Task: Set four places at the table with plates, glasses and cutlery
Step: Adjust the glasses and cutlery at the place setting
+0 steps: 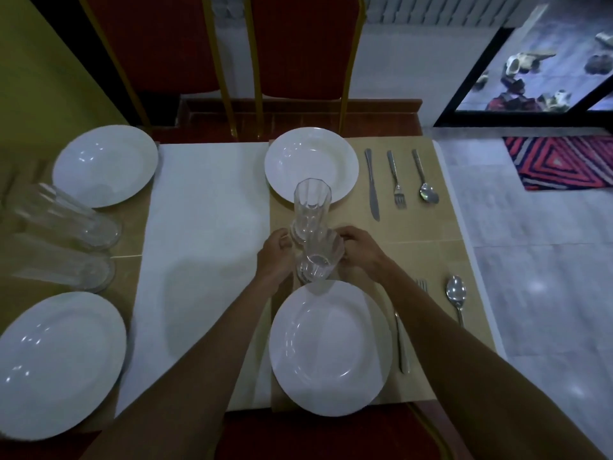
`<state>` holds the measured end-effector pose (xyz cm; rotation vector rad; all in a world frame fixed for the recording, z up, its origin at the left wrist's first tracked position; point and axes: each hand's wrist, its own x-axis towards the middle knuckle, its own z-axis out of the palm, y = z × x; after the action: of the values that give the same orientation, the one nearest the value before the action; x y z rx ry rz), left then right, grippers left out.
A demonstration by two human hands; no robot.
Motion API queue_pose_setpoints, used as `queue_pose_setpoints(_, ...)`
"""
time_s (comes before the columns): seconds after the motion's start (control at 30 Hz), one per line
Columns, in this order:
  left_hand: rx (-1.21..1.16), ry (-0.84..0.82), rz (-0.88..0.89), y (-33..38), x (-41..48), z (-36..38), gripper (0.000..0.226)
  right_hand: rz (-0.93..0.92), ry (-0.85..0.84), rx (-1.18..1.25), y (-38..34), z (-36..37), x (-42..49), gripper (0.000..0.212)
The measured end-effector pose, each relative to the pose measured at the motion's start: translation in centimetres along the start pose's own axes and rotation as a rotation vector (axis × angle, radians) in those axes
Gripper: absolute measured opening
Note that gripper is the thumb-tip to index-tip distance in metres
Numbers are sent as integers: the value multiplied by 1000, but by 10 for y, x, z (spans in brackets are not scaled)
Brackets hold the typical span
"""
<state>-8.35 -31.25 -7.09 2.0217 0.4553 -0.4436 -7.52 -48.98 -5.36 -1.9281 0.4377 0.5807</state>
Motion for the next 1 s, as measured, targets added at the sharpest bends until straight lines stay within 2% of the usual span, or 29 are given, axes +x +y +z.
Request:
queue_pose_setpoints(0.07,6,1,-8,7,5,2,25,2,-18,58,-6,-2,5,27)
queue_pose_setpoints(0.57,-114,-41,-72,19,12,13,12,52,-91,160,6,-5,34,24)
queue_pose_setpoints(0.77,-286,-39,-189,14,18,10,34,76,-114,180,16,-5,38,30)
queue_pose_setpoints(1.0,-462,-43,-257,-3,-4,-3,25,45,22,192,24,-25,20,27)
